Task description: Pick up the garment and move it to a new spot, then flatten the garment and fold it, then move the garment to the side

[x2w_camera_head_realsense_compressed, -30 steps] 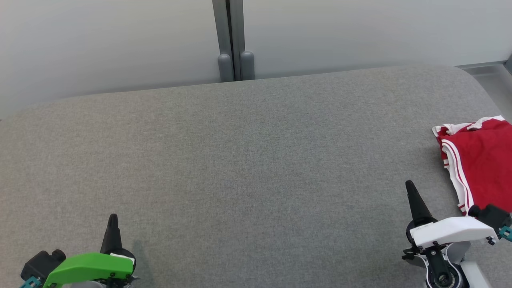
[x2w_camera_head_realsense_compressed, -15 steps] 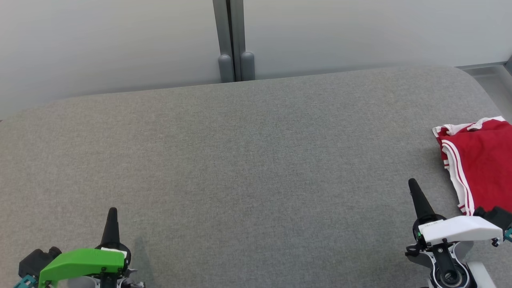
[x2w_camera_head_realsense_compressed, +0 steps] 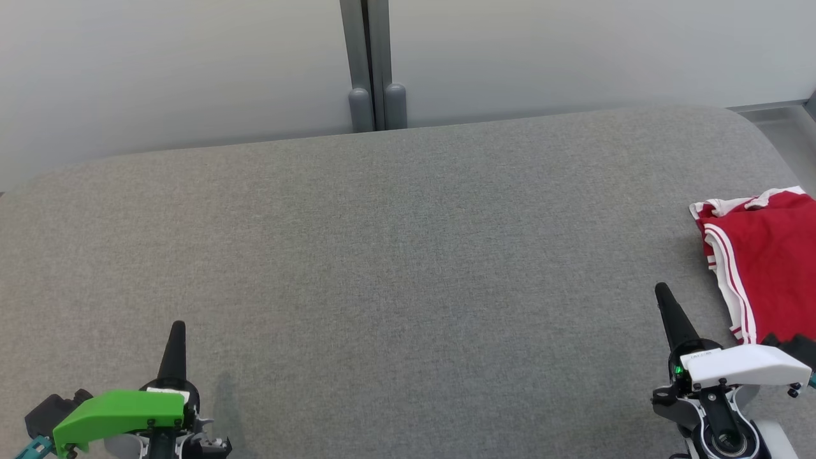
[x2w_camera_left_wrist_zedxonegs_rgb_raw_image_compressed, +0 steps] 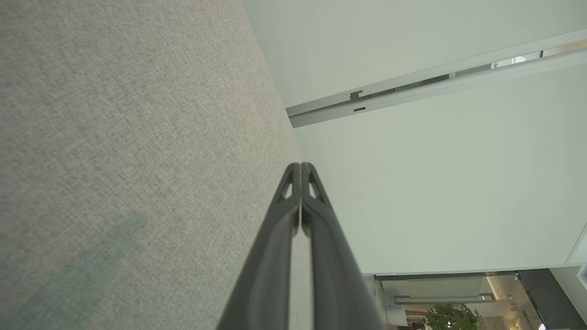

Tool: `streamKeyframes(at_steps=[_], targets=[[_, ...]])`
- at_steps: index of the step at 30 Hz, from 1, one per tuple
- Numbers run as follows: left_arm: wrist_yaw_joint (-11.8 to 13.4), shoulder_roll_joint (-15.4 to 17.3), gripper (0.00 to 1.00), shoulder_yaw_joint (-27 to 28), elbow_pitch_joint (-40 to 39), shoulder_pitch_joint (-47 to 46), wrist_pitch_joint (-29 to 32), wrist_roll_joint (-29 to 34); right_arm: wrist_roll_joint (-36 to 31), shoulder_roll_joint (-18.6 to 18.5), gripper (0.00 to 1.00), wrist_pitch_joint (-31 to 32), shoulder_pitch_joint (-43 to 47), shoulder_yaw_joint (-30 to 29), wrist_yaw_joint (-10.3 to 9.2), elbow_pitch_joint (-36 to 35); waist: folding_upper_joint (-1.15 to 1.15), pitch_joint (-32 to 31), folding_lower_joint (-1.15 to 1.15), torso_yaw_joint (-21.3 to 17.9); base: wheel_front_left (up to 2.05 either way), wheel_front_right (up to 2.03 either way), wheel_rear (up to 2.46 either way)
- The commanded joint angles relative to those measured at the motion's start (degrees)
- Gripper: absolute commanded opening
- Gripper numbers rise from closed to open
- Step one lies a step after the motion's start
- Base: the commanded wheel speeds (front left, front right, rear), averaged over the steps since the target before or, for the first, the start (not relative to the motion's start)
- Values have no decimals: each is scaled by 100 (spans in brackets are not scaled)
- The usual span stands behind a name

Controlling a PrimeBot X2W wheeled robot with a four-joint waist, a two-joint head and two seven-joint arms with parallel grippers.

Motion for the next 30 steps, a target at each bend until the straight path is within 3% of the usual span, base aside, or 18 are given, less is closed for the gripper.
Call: streamKeyframes(at_steps=[1,30], targets=[[-41,43,0,25,-54,-127,40,-138,138,-32,0,47,34,-30,-4,-71,0,-1,0,1,0,0,0],[-174,51,0,155,-91,-266,380,-1340,1333,-41,0,375,103,-168,-5,-220,0,-27,0,15,0,0,0]])
